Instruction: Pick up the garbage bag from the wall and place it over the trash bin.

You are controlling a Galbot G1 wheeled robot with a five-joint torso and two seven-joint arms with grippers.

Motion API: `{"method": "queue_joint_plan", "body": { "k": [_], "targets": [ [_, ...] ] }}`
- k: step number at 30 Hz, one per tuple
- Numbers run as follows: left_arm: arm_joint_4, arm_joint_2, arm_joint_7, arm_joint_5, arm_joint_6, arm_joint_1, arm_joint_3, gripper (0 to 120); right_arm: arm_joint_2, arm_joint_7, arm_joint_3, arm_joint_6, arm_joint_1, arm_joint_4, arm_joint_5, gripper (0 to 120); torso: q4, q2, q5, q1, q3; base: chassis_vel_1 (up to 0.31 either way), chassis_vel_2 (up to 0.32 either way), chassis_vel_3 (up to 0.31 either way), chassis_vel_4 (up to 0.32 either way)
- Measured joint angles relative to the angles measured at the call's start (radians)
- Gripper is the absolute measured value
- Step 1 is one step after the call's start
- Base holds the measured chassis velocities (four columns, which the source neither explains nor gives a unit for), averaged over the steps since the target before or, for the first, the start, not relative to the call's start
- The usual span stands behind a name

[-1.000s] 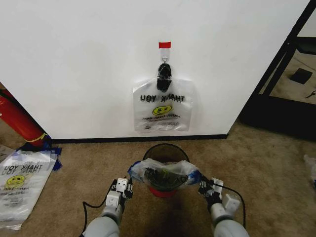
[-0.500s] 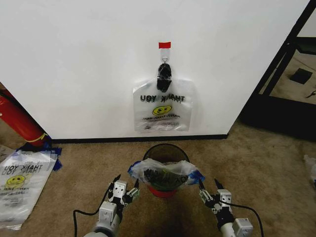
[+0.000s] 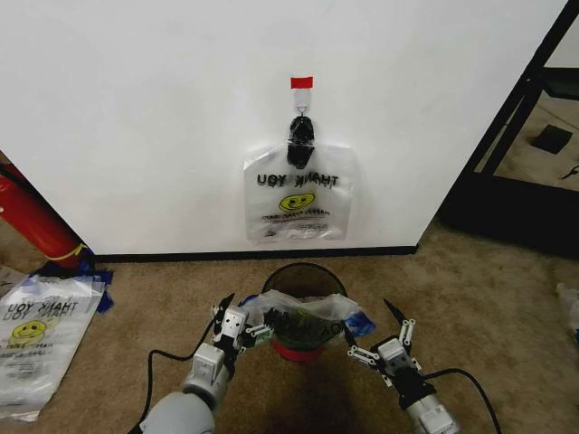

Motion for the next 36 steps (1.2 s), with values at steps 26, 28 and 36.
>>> {"method": "queue_joint_plan", "body": {
  "k": [26,28,36],
  "targets": [
    [0.088,0.005,0.076,0.016,0.020,-0.094,0.049,24,-0.072,-0.123,-0.092,-0.010,0.191,-0.130,-0.068,52,-0.0001,0.000,-0.0001,0.000,0.000,0.000,0.000,0.000,0.000],
    [0.089,0.004,0.076,0.015,0.020,-0.095,0.049,19,-0.072,-0.123,-0.094,-0.012,0.194,-0.133,-0.061,47,-0.0001,0.000,-0.0001,0.000,0.000,0.000,0.000,0.000,0.000],
    [0.089,0.006,0.076,0.015,0.018,-0.092,0.047,0,-0.077,-0.122,-0.106,-0.021,0.206,-0.142,-0.012,18,-0.0001,0.000,-0.0001,0.000,0.000,0.000,0.000,0.000,0.000]
  ]
}}
